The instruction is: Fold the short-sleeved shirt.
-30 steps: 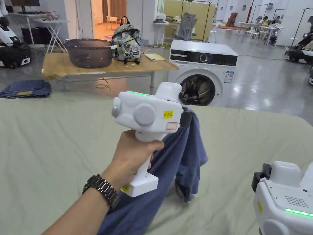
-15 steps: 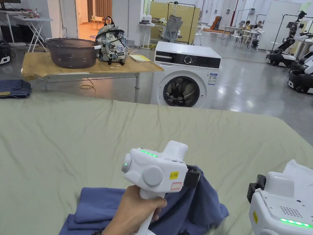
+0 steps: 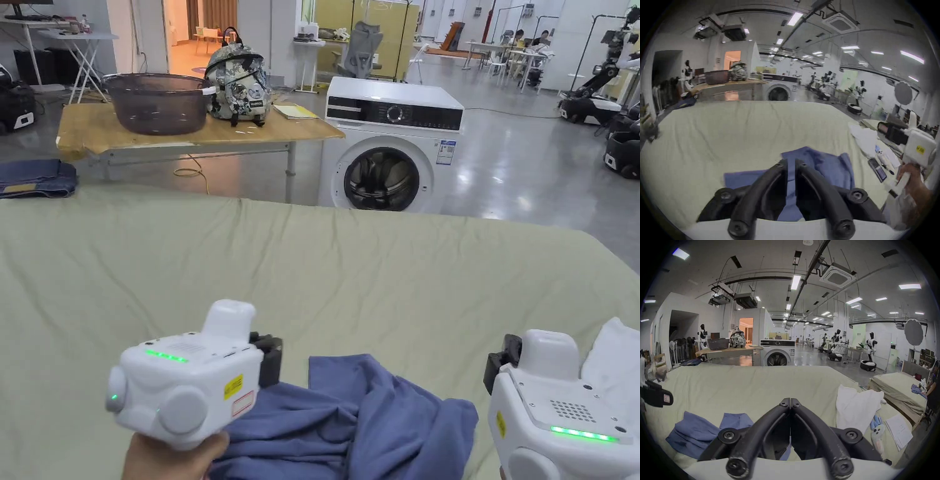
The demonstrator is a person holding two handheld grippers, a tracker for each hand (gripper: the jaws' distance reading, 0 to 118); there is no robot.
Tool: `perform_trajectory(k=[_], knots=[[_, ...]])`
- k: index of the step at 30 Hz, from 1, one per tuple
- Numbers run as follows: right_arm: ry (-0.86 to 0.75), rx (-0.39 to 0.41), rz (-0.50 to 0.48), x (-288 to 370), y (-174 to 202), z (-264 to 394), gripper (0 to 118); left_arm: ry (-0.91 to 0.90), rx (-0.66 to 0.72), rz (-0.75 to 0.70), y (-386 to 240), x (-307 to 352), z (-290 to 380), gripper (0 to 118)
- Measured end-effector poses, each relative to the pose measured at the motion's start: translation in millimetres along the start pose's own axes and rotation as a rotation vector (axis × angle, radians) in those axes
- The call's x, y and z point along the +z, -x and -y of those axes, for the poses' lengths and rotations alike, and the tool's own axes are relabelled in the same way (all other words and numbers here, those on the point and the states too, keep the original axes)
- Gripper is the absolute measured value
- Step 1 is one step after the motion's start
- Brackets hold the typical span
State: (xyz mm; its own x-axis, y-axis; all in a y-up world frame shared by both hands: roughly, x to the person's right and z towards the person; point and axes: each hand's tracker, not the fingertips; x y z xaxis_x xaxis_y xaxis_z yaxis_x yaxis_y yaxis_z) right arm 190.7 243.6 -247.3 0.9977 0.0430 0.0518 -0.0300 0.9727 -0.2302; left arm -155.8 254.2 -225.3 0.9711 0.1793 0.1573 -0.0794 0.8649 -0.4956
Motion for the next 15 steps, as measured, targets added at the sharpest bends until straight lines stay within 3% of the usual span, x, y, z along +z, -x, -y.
perform_trajectory(k=[1, 9, 15], knots=[[-0.001, 0.0, -0.005, 0, 3, 0, 0, 0.014, 0.011, -0.003, 7, 3, 6, 0], [0.011, 0.004, -0.039, -7, 16, 2, 0, 0.053, 0.144, -0.12, 72, 6, 5, 0], [0.02, 0.005, -0.045, -12, 19, 4, 0, 0.161, 0.226, -0.159, 140, -41, -25, 0]])
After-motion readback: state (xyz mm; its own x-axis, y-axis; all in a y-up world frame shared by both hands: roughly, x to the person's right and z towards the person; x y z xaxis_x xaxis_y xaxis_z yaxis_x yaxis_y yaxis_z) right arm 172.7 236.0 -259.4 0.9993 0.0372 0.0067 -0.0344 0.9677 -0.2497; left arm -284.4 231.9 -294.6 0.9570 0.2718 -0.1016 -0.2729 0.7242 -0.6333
